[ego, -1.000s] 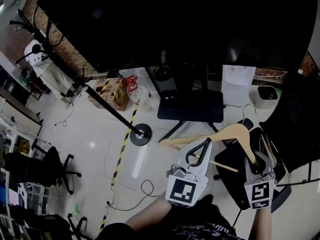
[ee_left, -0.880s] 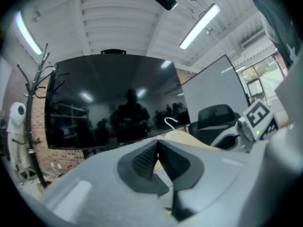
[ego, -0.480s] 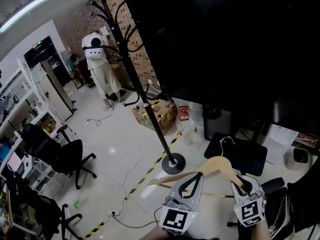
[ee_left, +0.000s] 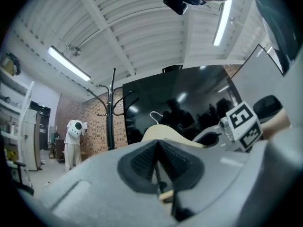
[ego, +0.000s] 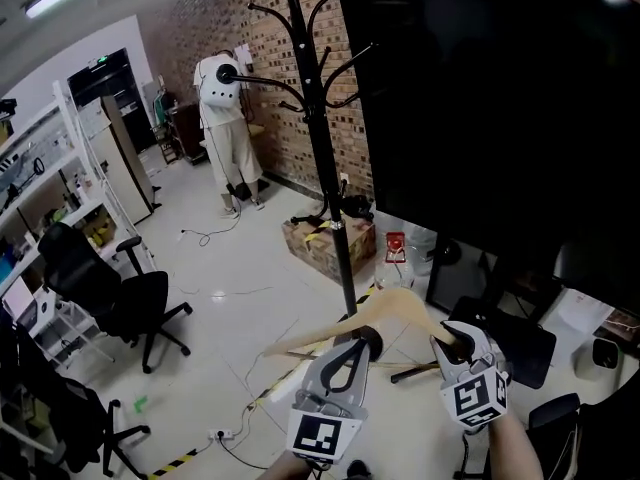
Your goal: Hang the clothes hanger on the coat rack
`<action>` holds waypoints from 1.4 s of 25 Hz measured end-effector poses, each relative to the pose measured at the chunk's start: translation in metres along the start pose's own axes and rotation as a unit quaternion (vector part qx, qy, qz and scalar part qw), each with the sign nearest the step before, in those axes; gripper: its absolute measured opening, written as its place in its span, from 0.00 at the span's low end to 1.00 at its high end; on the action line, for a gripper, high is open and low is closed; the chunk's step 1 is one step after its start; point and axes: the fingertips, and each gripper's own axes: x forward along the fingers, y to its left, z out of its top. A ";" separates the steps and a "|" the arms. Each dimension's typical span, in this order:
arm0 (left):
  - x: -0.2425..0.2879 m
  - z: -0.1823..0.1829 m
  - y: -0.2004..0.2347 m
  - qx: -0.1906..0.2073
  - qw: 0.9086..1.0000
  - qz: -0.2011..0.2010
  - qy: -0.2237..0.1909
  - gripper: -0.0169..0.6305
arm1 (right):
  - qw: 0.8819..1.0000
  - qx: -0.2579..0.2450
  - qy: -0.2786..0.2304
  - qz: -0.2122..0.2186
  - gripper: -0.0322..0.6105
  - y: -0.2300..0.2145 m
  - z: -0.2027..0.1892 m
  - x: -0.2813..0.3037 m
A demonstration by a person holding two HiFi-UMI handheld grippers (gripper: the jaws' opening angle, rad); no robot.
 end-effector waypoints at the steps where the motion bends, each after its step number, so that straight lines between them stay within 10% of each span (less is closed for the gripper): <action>1: -0.002 -0.002 0.014 0.000 1.000 0.005 0.001 0.03 | 1.000 -0.003 -0.004 -0.001 0.19 0.002 0.009 0.011; 16: -0.004 0.005 0.123 0.018 0.999 0.023 -0.015 0.03 | 0.998 -0.040 -0.049 -0.019 0.19 0.005 0.106 0.108; 35: 0.118 0.021 0.187 0.012 0.996 0.087 -0.036 0.03 | 0.989 -0.070 -0.130 -0.013 0.19 -0.107 0.172 0.227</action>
